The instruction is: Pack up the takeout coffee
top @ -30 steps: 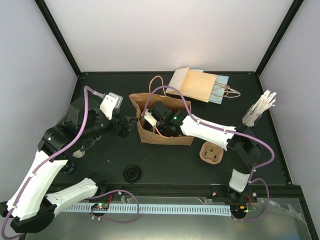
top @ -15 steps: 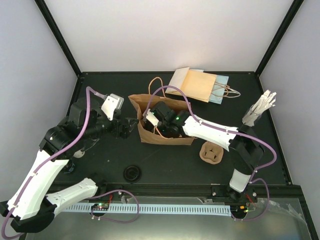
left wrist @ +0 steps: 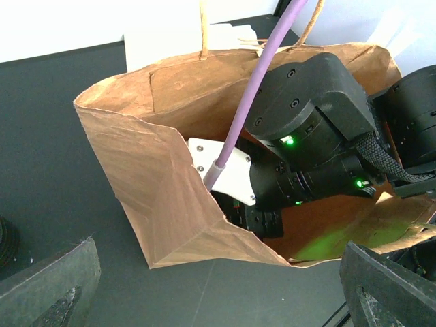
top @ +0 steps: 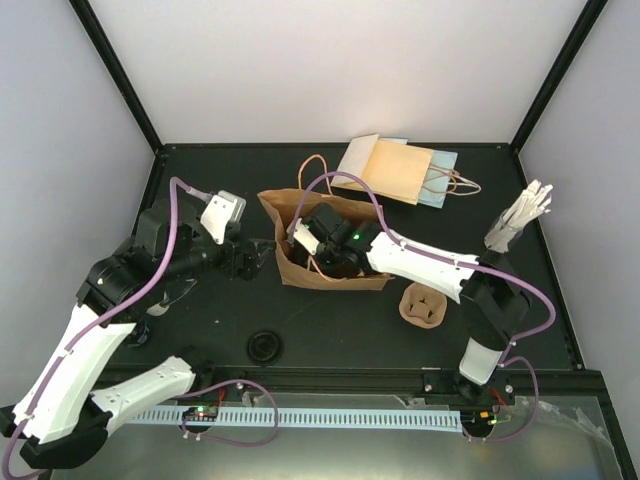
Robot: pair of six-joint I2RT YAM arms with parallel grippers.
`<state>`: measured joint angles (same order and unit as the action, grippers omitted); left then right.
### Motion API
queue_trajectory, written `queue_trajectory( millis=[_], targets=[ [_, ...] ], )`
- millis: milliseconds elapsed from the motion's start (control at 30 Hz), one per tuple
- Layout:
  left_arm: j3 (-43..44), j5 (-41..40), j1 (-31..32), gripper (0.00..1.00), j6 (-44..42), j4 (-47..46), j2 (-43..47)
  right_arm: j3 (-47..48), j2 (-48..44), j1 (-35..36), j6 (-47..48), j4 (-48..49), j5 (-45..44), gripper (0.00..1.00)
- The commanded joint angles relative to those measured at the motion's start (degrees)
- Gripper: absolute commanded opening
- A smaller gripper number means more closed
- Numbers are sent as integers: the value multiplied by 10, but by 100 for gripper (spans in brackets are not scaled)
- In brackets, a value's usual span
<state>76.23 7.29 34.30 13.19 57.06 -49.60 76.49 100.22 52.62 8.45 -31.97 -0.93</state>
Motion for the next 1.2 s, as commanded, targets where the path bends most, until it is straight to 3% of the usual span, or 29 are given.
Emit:
queue_trajectory(
  millis=[0,133,367,467,500,1167],
  targets=[
    [-1,4,-3,99,3,0,6,-14,6,-8,8,-99,-19,39],
    [1,4,-4,99,3,2,6,-10,-6,-8,5,-98,-20,61],
    [-1,6,-3,99,5,3,8,11,-27,-8,8,-114,-22,78],
    [-2,8,-3,99,2,4,8,15,-37,-8,7,-117,-21,98],
    [-2,8,-3,99,3,5,8,16,-40,-8,7,-117,-20,100],
    [-38,7,-3,99,15,-10,16,45,-97,-8,-4,-143,2,100]
  ],
)
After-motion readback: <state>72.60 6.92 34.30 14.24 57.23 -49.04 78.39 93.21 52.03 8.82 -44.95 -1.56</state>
